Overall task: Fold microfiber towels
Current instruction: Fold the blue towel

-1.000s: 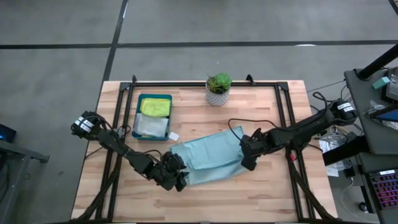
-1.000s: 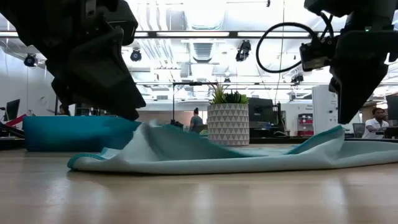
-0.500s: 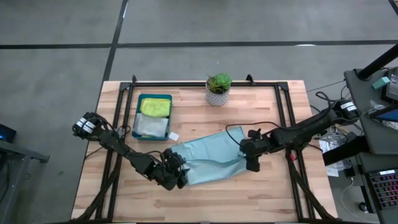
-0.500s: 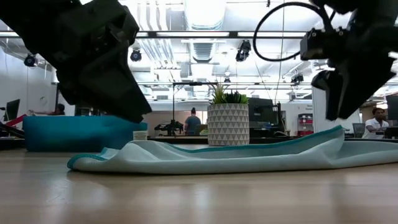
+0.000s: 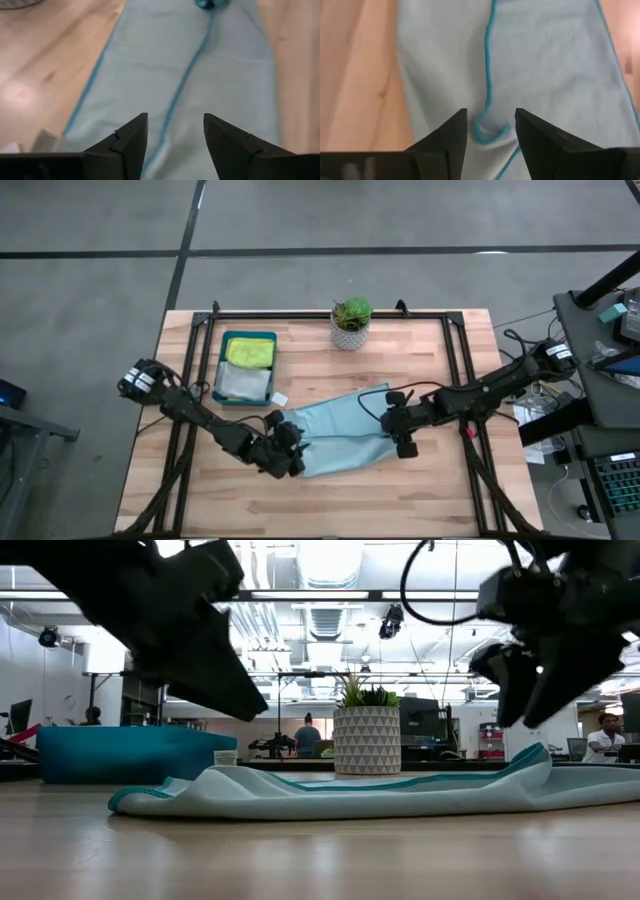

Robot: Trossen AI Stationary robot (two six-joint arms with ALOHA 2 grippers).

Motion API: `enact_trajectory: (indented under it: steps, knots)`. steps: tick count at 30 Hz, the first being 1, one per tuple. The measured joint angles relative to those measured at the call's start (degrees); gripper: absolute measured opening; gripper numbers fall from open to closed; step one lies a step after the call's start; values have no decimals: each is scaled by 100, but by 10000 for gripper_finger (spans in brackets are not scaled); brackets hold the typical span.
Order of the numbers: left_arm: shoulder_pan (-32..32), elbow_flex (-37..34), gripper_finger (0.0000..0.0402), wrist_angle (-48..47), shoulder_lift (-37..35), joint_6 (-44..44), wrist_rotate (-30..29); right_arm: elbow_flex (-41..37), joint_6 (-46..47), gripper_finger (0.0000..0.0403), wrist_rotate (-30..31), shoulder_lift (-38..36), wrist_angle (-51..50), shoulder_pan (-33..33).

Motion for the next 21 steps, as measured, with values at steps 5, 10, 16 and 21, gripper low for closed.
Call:
enact_trajectory:
  steps: [5, 10, 16, 21]
  knots:
    - [332, 0, 177, 24, 15, 436, 166, 109, 116, 143, 0, 0, 305, 0]
    - [522, -9, 177, 23, 276, 642, 634, 74, 120, 135, 0, 1, 730, 0]
    - [533, -17, 177, 21, 635, 506, 1084, 48, 122, 138, 0, 4, 1138, 0]
    - [503, 62, 154, 40, 624, 438, 1289, 38, 219, 141, 0, 18, 1297, 0]
